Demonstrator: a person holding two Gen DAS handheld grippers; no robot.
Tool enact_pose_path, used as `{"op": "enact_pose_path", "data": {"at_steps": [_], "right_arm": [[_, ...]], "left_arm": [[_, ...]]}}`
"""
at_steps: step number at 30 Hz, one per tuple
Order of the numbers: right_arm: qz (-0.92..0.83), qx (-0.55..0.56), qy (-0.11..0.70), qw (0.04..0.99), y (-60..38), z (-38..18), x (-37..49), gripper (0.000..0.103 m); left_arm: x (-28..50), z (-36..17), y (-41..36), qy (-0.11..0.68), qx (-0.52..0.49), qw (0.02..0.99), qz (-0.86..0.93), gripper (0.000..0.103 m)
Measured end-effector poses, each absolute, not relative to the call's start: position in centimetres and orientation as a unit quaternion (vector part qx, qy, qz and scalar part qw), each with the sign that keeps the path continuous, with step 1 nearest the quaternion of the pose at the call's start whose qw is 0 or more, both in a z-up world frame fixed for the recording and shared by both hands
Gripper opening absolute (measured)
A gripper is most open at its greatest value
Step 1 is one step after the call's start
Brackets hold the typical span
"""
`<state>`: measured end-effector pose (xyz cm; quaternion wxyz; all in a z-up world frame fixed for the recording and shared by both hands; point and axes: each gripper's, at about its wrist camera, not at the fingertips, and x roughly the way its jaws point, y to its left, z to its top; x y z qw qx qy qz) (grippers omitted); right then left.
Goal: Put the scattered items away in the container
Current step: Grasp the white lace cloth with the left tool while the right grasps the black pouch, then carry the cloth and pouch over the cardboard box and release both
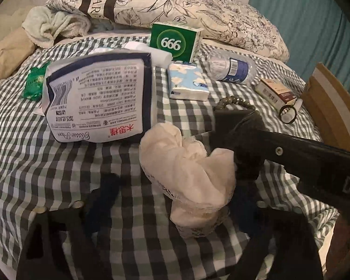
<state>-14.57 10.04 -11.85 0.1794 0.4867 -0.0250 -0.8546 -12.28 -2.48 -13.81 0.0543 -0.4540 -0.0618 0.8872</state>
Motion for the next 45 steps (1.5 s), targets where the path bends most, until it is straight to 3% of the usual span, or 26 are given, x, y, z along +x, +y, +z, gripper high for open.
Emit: {"op": "enact_pose_path", "data": {"at_steps": [2, 4, 6, 9, 13, 18, 28, 45], "right_arm": [[-0.852, 0.491, -0.03, 0.18, 9.9, -12.3, -14.9, 0.042], [-0.85, 0.492, -0.031, 0.187, 9.8, -12.5, -15.1, 0.037], [-0.845, 0.5, -0.035, 0.189, 9.6, -12.8, -15.2, 0.036], [-0.837, 0.509, -0.054, 0.194, 9.9, -13.3, -15.4, 0.036], [-0.84, 0.498, -0.059, 0.205, 10.0, -12.8, -14.9, 0.014], [-0.854, 0.48, -0.032, 0.198, 9.8, -11.7, -14.0, 0.008], [-0.871, 0.457, -0.038, 0.176, 13.1, -8.9, -11.5, 0.008], [-0.916, 0.382, -0.068, 0.106, 24.8, 0.3, -4.7, 0.008]], "left_arm": [[-12.2, -13.9, -2.5, -0.058, -0.453, 0.061, 0.887, 0.076], [-12.0, -13.8, -2.2, -0.052, -0.45, 0.075, 0.888, 0.053], [-11.9, -13.7, -2.0, -0.048, -0.447, 0.082, 0.889, 0.046], [-11.9, -13.6, -1.8, -0.047, -0.446, 0.088, 0.89, 0.026], [-11.7, -13.1, -1.8, -0.048, -0.444, 0.087, 0.891, 0.016], [-11.1, -11.9, -1.6, -0.037, -0.438, 0.084, 0.894, 0.013], [-9.5, -8.4, -0.6, -0.03, -0.421, 0.072, 0.904, 0.013], [-6.9, 0.9, 10.8, 0.012, -0.372, 0.144, 0.917, 0.014]]}}
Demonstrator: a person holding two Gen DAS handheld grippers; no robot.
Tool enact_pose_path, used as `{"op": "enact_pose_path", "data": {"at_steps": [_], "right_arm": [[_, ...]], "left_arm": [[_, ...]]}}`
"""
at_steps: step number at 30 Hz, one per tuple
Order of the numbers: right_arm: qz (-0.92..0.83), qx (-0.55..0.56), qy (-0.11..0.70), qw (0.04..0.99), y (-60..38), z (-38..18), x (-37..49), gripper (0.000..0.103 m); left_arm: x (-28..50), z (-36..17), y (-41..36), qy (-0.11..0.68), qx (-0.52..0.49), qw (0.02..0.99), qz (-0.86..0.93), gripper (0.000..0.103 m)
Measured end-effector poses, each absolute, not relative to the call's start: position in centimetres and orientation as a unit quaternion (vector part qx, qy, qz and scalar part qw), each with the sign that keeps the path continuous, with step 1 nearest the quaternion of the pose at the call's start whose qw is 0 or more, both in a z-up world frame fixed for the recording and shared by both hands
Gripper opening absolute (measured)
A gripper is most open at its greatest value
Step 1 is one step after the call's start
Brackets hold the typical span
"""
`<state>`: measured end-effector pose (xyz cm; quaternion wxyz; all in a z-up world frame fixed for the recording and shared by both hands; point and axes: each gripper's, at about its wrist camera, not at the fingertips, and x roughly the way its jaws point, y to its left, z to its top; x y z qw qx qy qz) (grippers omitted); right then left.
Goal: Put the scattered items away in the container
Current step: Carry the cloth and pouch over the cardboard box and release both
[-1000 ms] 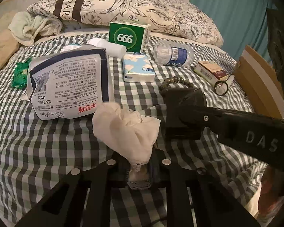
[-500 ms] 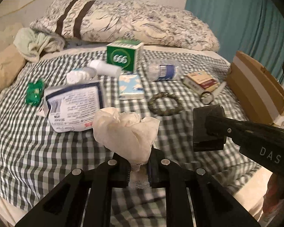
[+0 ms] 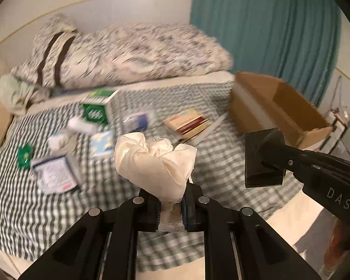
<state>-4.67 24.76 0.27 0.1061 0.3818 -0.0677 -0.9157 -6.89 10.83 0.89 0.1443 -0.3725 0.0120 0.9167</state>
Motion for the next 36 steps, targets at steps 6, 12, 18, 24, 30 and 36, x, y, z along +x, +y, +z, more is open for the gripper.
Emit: {"op": "enact_pose_path", "data": {"at_steps": [6, 12, 18, 24, 30, 36], "right_arm": [[-0.932, 0.351, -0.068, 0.065, 30.0, 3.9, -3.4, 0.008], [-0.942, 0.329, -0.062, 0.029, 35.3, 6.5, -3.7, 0.007], [-0.946, 0.317, -0.067, -0.01, 40.8, 7.9, -5.5, 0.007], [-0.942, 0.321, -0.086, -0.04, 45.7, 7.2, -7.8, 0.007], [-0.933, 0.34, -0.104, -0.055, 48.8, 5.1, -9.8, 0.007], [-0.924, 0.357, -0.122, -0.057, 50.3, 2.8, -10.9, 0.007]], "left_arm": [[-7.3, 4.8, 17.4, 0.029, -0.345, 0.195, 0.918, 0.013], [-8.8, 7.3, 24.1, 0.037, -0.334, 0.248, 0.909, 0.013], [-10.8, 8.3, 29.7, 0.046, -0.329, 0.271, 0.903, 0.013], [-12.6, 7.1, 34.3, 0.061, -0.34, 0.288, 0.893, 0.013], [-14.6, 5.5, 37.3, 0.066, -0.357, 0.3, 0.882, 0.013], [-16.1, 3.8, 38.4, 0.07, -0.374, 0.298, 0.875, 0.014]]}}
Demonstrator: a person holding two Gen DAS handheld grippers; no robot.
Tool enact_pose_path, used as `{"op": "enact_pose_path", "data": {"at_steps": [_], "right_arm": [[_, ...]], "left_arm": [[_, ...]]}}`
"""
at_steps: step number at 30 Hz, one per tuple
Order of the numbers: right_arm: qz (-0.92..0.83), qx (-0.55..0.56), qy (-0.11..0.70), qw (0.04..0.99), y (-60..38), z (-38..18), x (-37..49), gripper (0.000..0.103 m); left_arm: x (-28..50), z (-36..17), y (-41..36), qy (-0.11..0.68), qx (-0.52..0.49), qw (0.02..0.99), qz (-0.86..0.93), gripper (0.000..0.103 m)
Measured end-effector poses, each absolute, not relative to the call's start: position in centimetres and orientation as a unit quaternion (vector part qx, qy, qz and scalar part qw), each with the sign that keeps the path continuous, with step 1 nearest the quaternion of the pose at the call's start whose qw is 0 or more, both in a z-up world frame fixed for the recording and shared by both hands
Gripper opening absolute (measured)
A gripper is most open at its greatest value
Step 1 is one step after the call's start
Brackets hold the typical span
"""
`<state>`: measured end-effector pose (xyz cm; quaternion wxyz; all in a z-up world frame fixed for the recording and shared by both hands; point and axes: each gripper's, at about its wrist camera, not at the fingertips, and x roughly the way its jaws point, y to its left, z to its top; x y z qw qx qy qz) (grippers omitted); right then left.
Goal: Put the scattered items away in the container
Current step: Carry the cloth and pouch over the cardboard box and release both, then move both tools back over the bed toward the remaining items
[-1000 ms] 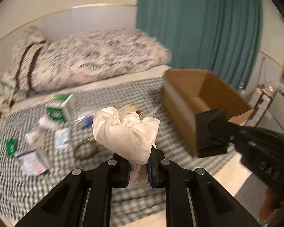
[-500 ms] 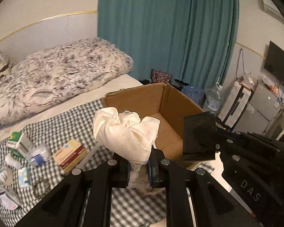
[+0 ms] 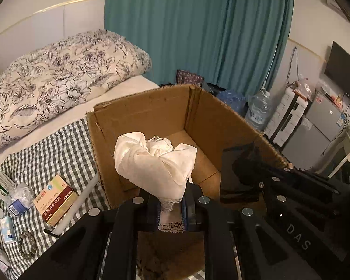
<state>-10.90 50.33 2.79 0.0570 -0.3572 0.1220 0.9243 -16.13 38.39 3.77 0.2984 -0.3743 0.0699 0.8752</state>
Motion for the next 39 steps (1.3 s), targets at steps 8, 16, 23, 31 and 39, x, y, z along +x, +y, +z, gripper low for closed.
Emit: {"op": "enact_pose_path", "data": {"at_steps": [8, 16, 23, 31, 39], "right_arm": [[0.917, -0.368, 0.135, 0.076, 51.3, 2.1, -11.3, 0.023], [0.921, -0.344, 0.16, 0.089, 52.0, 3.4, -9.9, 0.059], [0.924, -0.338, 0.164, 0.076, 50.1, 5.1, -8.5, 0.059], [0.929, -0.331, 0.155, 0.053, 45.4, 6.5, -6.5, 0.059], [0.927, -0.339, 0.158, -0.005, 37.4, 6.4, -5.5, 0.059]], "left_arm": [[-16.5, 3.9, 37.7, 0.085, -0.359, 0.257, 0.893, 0.066], [-16.5, 5.5, 34.4, 0.047, -0.356, 0.246, 0.901, 0.089], [-15.1, 7.1, 30.9, 0.04, -0.349, 0.227, 0.908, 0.093], [-13.1, 7.4, 23.2, -0.006, -0.359, 0.177, 0.916, 0.094], [-10.3, 7.2, 14.8, -0.013, -0.346, 0.106, 0.932, 0.094]]}}
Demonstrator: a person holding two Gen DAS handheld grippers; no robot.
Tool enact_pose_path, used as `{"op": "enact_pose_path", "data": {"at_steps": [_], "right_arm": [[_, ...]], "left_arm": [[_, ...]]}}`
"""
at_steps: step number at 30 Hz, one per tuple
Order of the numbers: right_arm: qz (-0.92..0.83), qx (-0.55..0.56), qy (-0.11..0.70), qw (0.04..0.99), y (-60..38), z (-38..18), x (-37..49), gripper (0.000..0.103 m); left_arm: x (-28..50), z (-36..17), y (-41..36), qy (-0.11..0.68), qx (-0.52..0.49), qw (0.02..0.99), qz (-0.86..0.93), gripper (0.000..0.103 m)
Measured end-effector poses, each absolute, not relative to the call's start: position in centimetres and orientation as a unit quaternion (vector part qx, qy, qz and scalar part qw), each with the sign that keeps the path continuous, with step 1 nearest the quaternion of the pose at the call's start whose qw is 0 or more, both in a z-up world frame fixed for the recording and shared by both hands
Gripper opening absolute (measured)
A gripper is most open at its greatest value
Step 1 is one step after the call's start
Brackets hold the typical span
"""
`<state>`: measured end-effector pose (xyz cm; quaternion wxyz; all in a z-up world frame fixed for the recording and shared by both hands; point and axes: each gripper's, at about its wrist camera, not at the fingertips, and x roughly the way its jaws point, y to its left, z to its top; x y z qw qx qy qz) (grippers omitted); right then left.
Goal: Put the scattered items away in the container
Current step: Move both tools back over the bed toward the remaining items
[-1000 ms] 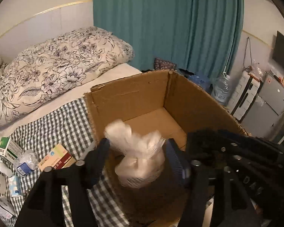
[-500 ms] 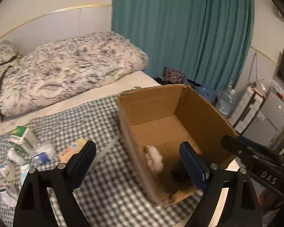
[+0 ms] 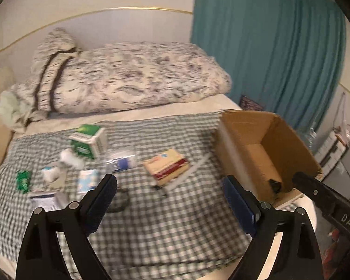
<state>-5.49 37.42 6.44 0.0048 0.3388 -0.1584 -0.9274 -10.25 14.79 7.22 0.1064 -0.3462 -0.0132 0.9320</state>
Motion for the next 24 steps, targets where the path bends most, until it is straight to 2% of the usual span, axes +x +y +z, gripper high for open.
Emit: {"op": "enact_pose_path", "data": {"at_steps": [7, 11, 24], "right_arm": [[-0.926, 0.35, -0.135, 0.041, 30.5, 5.5, -4.7, 0.06], [-0.924, 0.356, -0.128, 0.059, 27.2, 4.6, -4.2, 0.06], [-0.913, 0.384, -0.088, 0.106, 19.4, 1.3, -3.9, 0.06]], "left_arm": [[-7.5, 5.7, 7.5, -0.023, -0.343, 0.044, 0.938, 0.095], [-6.1, 4.8, 5.0, 0.001, -0.335, 0.006, 0.942, 0.095], [-4.5, 2.3, -1.4, -0.021, -0.353, -0.023, 0.935, 0.095]]}}
